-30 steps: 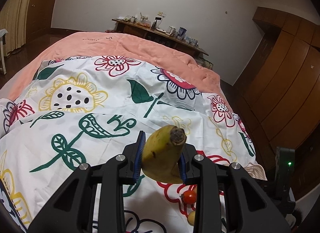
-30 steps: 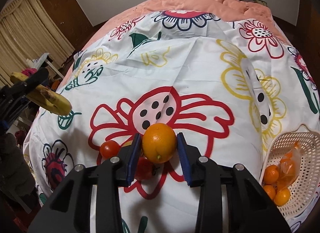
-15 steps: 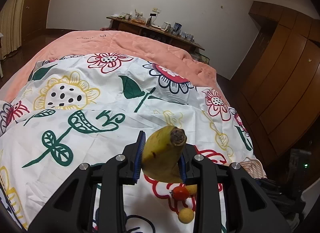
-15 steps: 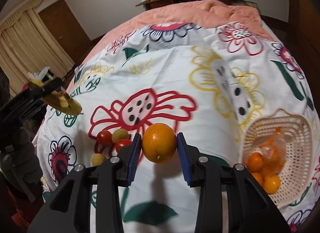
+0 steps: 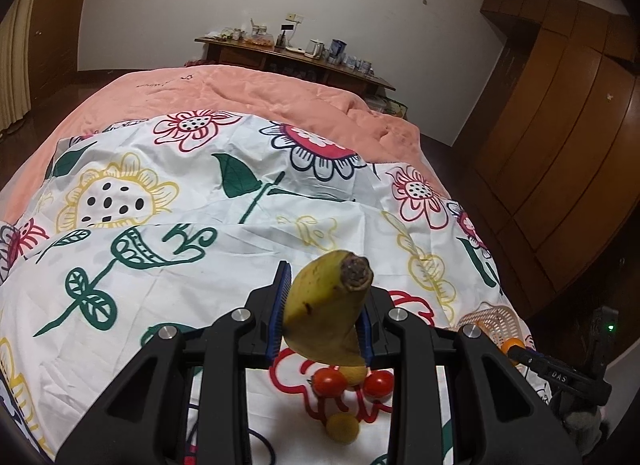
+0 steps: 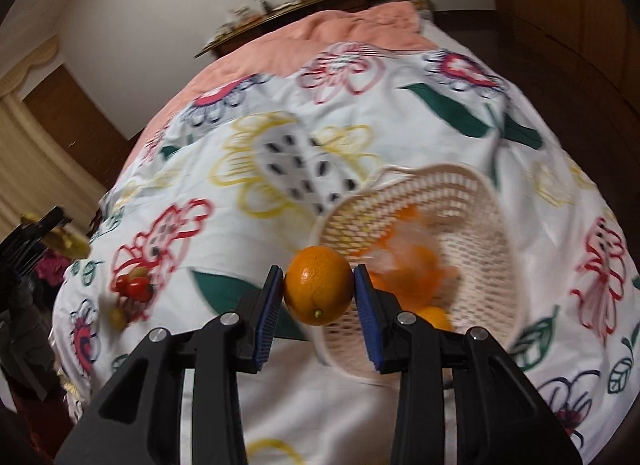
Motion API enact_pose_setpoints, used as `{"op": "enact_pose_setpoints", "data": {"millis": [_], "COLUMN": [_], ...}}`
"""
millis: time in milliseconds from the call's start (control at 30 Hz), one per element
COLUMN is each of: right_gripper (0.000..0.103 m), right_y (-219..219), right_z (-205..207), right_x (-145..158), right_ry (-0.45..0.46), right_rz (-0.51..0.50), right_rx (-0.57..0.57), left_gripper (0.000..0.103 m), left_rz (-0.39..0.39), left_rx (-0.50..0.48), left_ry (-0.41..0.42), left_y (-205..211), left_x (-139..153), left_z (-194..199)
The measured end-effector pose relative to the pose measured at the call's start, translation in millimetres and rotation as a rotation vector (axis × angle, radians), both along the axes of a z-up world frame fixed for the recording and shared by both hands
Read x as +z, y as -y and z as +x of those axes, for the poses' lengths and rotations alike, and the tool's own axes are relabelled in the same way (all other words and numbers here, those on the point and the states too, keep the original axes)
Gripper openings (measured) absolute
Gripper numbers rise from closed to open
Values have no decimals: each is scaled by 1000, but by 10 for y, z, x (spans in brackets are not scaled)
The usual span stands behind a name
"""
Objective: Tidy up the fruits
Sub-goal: 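Carry the orange into the white basket and open the right tool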
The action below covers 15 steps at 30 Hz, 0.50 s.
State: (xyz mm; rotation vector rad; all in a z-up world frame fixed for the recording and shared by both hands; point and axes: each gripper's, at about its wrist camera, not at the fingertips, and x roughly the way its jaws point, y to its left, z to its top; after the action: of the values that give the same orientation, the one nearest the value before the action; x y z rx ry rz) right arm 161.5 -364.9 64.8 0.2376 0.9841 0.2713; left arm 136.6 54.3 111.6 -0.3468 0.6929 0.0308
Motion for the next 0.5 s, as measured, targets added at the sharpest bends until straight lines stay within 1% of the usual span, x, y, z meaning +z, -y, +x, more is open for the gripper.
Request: {"op": "enact_pose_setpoints", "data": {"millis": [233,500], "right_gripper": [37,38], "right_y": [377,537], "right_z": [-42,-25], "right_x": [-206,-383], "right_ry": [-18,-37], "right_rz": [-54,-84], "right_rx": [-90,-131], "left_gripper": [30,30], "left_rz": [21,41], "left_rx": [-42,-77], "left_ry": [-9,-20], "left_y": [235,463], "left_x": [25,36], "left_z": [57,98]}}
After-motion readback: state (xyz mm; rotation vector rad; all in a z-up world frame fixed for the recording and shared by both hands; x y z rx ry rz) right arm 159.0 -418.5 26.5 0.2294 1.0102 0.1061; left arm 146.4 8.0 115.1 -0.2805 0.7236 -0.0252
